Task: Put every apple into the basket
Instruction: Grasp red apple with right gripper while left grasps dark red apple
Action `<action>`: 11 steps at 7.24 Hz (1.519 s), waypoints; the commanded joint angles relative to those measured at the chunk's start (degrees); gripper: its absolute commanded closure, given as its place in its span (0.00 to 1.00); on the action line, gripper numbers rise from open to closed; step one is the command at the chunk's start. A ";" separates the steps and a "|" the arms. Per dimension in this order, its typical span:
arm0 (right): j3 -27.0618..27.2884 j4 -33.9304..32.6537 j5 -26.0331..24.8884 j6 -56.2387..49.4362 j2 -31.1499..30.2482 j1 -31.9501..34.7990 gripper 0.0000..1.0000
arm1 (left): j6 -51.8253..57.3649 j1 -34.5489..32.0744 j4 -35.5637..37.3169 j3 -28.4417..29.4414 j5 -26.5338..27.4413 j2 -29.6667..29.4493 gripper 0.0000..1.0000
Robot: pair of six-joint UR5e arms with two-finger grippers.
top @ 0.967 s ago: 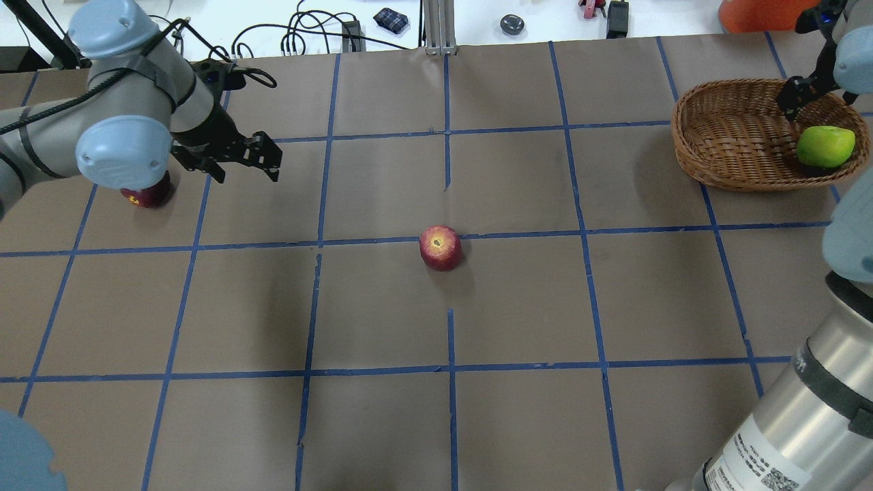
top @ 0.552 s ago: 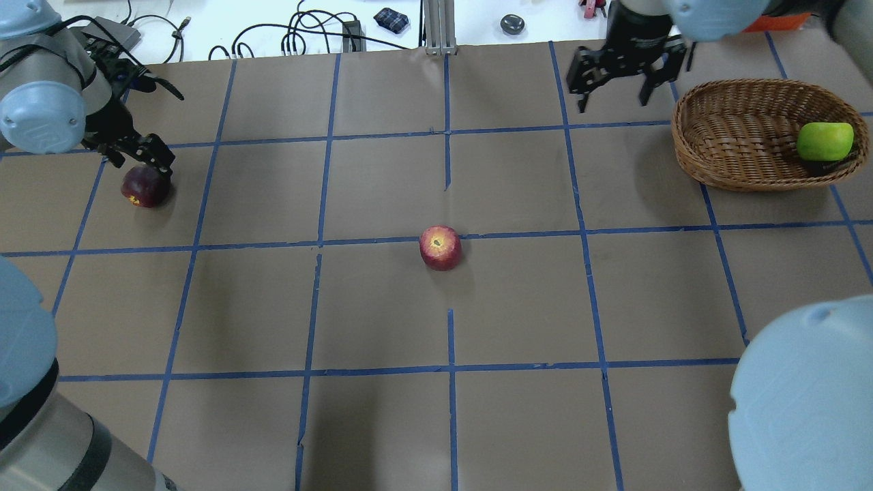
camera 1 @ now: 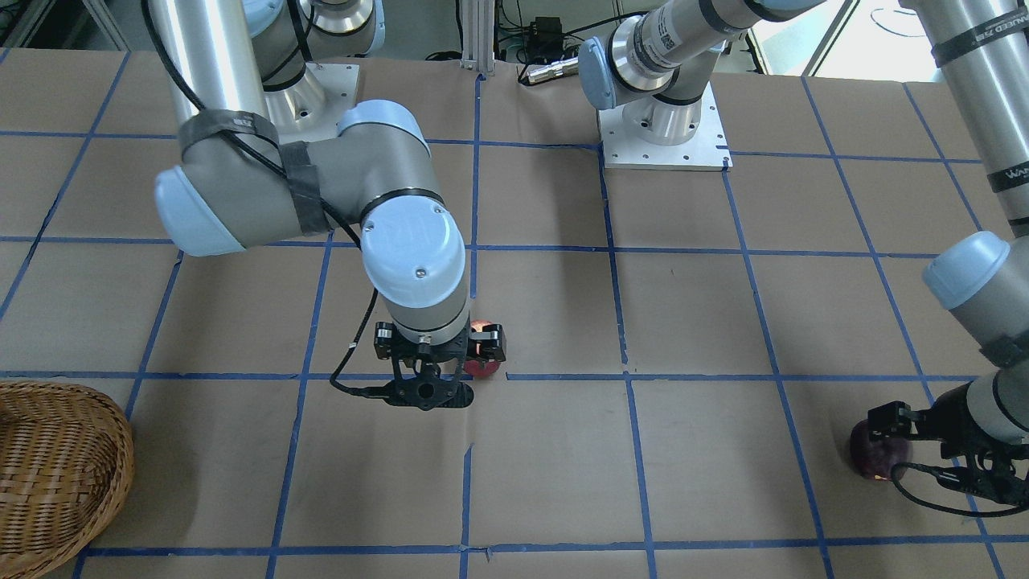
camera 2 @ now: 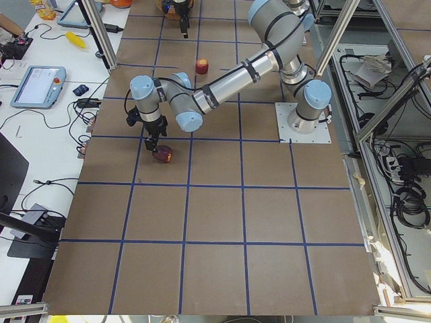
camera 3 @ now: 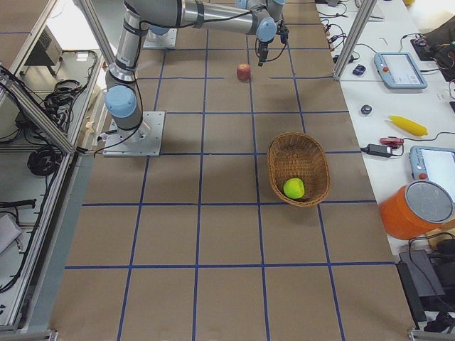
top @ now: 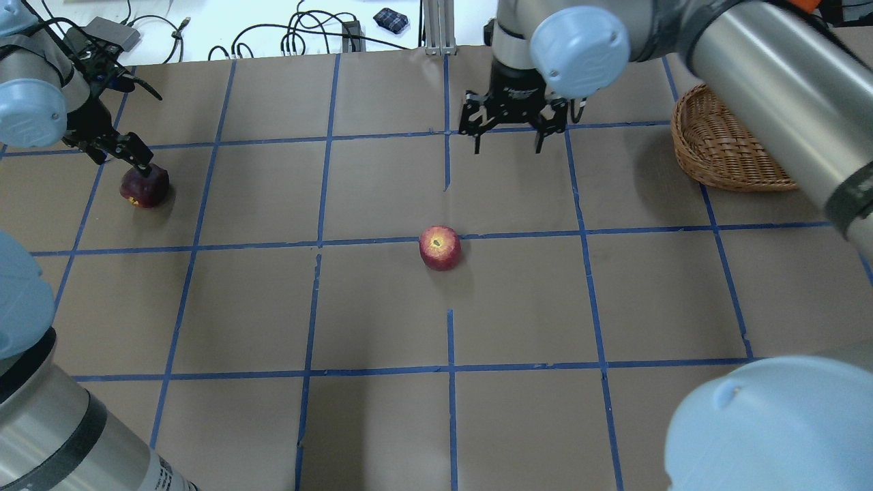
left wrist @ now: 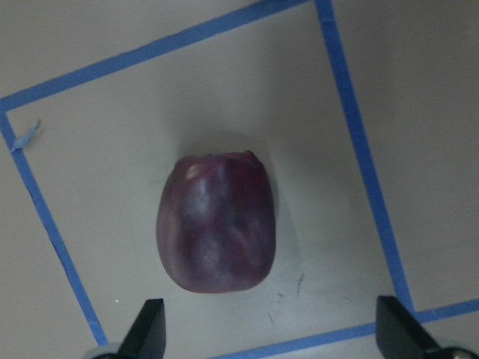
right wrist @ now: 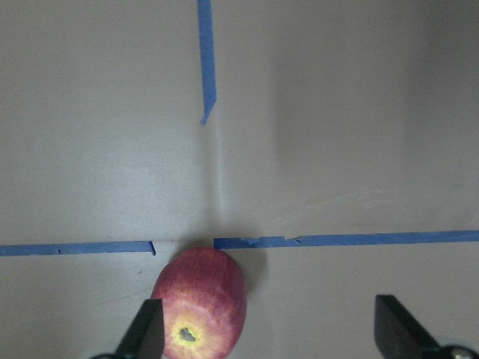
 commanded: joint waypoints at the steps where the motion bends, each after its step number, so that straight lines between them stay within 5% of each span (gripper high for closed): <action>1: 2.14 -5.34 1.16 3.81 2.75 2.32 0.00 | 0.05 0.04 -0.31 0.42 0.13 -2.84 0.00; 3: 2.75 -5.51 0.56 5.39 4.08 3.56 0.00 | 0.14 0.04 -1.27 0.42 0.31 -3.82 0.00; 4: 2.84 -5.16 0.38 5.40 4.17 3.56 0.00 | 0.23 0.04 -1.28 0.42 0.22 -3.73 0.20; 6: 4.59 -4.81 1.08 5.31 4.87 3.73 0.00 | 0.32 0.04 -1.45 0.51 0.22 -3.21 0.78; 8: 8.72 -5.77 0.99 5.31 4.70 3.73 0.00 | -4.30 -3.02 -8.87 0.69 -1.52 -0.32 0.82; 9: 9.08 -5.78 1.08 5.40 4.70 3.73 0.10 | -10.34 -5.56 -11.80 0.34 -5.10 2.04 0.82; 10: 8.56 -5.60 1.17 4.61 4.61 3.56 0.86 | -15.71 -8.46 -15.13 -0.27 -6.36 4.50 0.82; 11: 7.95 -5.69 1.17 4.52 4.44 3.38 1.00 | -24.12 -12.05 -15.52 -2.54 -7.85 7.14 0.82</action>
